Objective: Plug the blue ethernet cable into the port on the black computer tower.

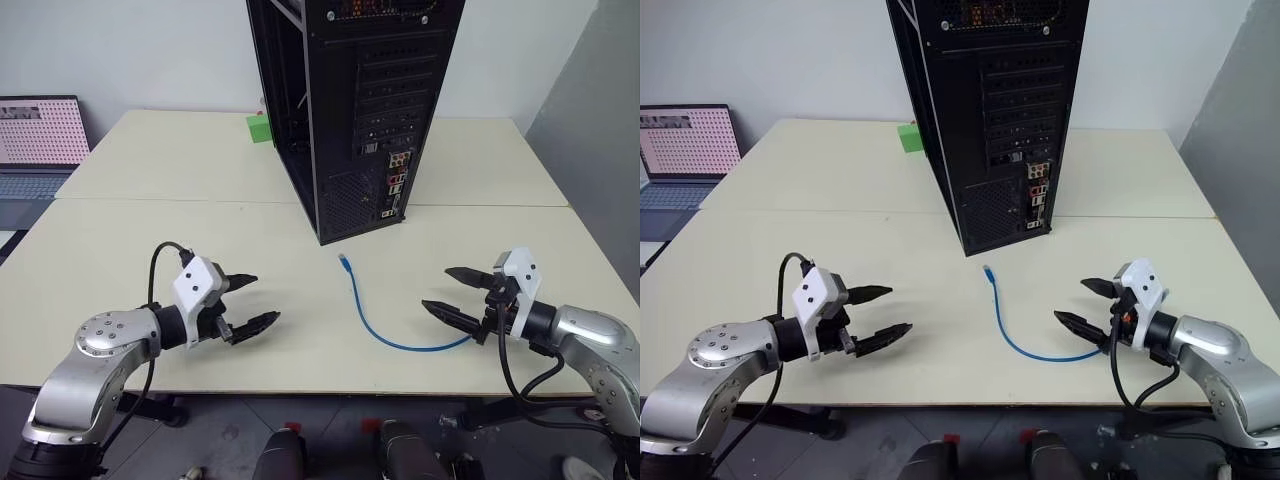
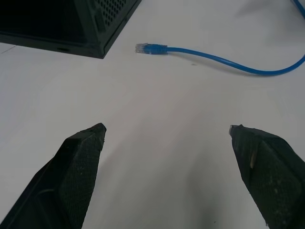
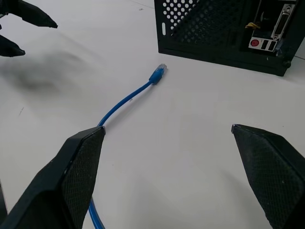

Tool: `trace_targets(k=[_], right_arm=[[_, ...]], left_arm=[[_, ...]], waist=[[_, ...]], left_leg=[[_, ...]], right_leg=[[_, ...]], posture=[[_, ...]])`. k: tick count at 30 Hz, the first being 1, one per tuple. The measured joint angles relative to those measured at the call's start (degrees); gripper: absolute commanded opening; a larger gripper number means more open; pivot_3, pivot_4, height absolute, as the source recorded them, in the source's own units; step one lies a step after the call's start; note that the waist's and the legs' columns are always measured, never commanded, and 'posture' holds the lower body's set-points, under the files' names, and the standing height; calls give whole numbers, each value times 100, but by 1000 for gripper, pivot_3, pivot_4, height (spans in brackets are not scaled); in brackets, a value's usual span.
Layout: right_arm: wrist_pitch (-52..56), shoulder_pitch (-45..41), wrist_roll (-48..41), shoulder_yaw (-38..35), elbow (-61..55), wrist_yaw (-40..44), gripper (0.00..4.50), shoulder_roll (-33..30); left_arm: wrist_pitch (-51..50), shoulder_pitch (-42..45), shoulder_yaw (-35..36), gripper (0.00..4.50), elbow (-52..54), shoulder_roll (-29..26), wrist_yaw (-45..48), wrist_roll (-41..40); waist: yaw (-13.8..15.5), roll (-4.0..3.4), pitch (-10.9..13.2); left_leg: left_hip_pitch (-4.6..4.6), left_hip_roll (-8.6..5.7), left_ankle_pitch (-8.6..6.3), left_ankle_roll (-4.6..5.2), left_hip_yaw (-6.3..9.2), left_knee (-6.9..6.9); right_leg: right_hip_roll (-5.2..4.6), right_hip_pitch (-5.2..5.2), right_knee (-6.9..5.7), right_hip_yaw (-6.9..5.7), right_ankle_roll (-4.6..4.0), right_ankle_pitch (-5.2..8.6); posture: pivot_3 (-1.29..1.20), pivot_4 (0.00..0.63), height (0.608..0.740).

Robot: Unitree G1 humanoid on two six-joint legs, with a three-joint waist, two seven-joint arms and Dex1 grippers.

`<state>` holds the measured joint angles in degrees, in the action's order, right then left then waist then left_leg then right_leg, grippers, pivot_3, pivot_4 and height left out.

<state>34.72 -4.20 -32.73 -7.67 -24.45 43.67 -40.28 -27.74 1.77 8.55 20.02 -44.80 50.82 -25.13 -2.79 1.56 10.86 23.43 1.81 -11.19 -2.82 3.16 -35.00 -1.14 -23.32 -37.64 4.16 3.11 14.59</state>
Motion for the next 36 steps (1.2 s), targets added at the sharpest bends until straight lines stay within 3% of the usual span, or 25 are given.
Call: trace_targets(k=[14,21,26,35,36], right_arm=[[-5,-175,161,313,-1,-116,4500,168],[-79,-715,582,1210,127,-314,4500,802],[-194,-1467,1199,2074,960,-631,4500,1651],[-345,-2213,2099,2539,2484,-1195,4500,2573],[-345,-2239,2187,2554,2590,-1267,4320,2613]], left_arm=[[34,-4,-36,4446,23,-4,-12,101],[99,25,-137,4446,-30,4,3,154],[253,134,-224,4446,-229,108,-5,202],[473,204,-421,4446,-416,116,0,418],[481,206,-423,4480,-416,117,0,427]], waist=[[-7,0,0],[-16,0,0],[-46,4,0],[-44,5,0],[-39,5,0]], left_leg=[[0,0,0,0,0,0],[0,0,0,0,0,0],[-2,2,0,0,2,1],[4,2,0,0,3,0],[4,2,0,0,4,0]], right_leg=[[0,-1,0,0,0,0],[1,-2,-2,-1,0,0],[3,-6,-9,-3,-2,0],[3,-12,-16,-3,0,-2],[3,-12,-17,-4,0,-2]], posture=[[0,150,740],[0,150,740],[0,150,740],[0,150,740],[0,150,740]])
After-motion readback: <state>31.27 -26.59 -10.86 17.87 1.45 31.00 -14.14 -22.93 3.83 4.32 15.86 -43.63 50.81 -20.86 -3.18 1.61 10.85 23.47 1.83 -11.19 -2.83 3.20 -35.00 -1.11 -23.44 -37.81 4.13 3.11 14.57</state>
